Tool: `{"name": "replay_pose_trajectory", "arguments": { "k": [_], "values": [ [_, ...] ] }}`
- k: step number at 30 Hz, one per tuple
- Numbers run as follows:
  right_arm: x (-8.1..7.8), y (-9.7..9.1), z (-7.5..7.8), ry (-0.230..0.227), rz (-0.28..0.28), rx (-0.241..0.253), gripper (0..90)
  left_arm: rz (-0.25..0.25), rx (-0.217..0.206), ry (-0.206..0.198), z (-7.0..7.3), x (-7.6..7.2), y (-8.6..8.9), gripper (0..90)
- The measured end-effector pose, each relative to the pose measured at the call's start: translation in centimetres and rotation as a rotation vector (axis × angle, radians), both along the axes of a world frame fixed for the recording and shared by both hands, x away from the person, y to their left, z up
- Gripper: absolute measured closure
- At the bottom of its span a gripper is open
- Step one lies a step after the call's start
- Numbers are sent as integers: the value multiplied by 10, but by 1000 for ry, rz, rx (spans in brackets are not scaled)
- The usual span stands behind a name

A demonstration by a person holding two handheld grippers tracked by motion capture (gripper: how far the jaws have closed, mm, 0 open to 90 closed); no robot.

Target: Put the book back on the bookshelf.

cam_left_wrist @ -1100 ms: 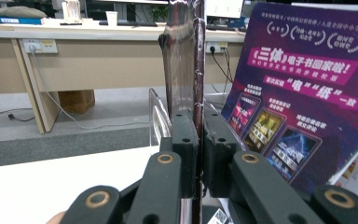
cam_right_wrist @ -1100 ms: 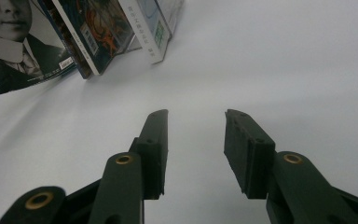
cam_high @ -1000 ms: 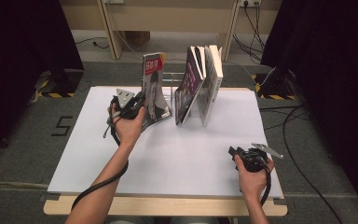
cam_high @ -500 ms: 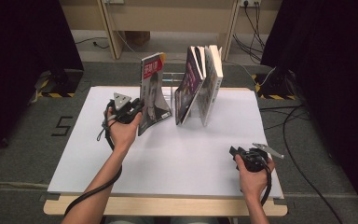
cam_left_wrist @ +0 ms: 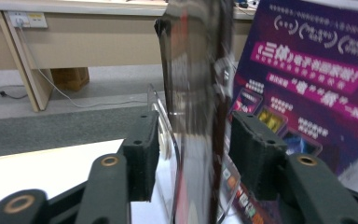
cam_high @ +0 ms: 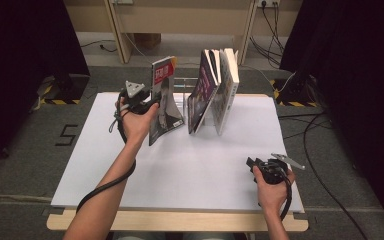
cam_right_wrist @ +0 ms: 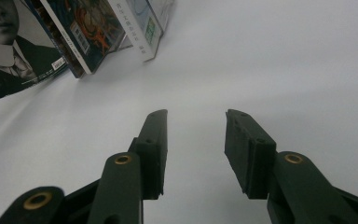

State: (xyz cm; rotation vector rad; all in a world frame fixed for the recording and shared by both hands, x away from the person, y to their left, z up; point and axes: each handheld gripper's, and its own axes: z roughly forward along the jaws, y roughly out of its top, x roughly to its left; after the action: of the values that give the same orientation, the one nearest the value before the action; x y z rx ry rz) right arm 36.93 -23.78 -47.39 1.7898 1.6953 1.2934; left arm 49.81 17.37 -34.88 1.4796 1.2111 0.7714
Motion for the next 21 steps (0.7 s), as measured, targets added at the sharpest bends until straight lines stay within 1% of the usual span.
{"name": "replay_pose_trajectory", "arguments": {
  "k": [2,3,5,6,8,11,12,14,17,18,20,21],
  "values": [
    [0,0,0,4,1,4,599,5,-2,6,2,2,0,534],
    [0,0,0,5,0,5,598,4,7,11,3,4,0,527],
    [1,0,-1,7,-2,6,596,-3,3,17,3,5,-1,540],
    [1,-1,-1,8,-3,1,596,-4,4,20,2,6,-1,559],
    [1,0,-1,13,-1,9,596,-7,11,25,2,6,-2,590],
    [1,-1,-1,14,1,6,595,-16,14,21,2,6,-3,645],
    [1,0,-1,15,2,9,595,-19,22,22,2,7,-3,663],
    [1,0,-1,21,1,12,595,-14,51,26,3,8,-4,718],
    [1,0,-2,21,7,1,594,-13,81,28,5,13,-4,778],
    [1,1,-2,25,8,10,594,-17,84,32,6,14,-5,800],
    [1,1,-3,28,10,12,594,-21,85,38,8,16,-6,848],
    [1,1,-3,29,11,10,594,-26,97,43,9,17,-7,856]
  ]
}}
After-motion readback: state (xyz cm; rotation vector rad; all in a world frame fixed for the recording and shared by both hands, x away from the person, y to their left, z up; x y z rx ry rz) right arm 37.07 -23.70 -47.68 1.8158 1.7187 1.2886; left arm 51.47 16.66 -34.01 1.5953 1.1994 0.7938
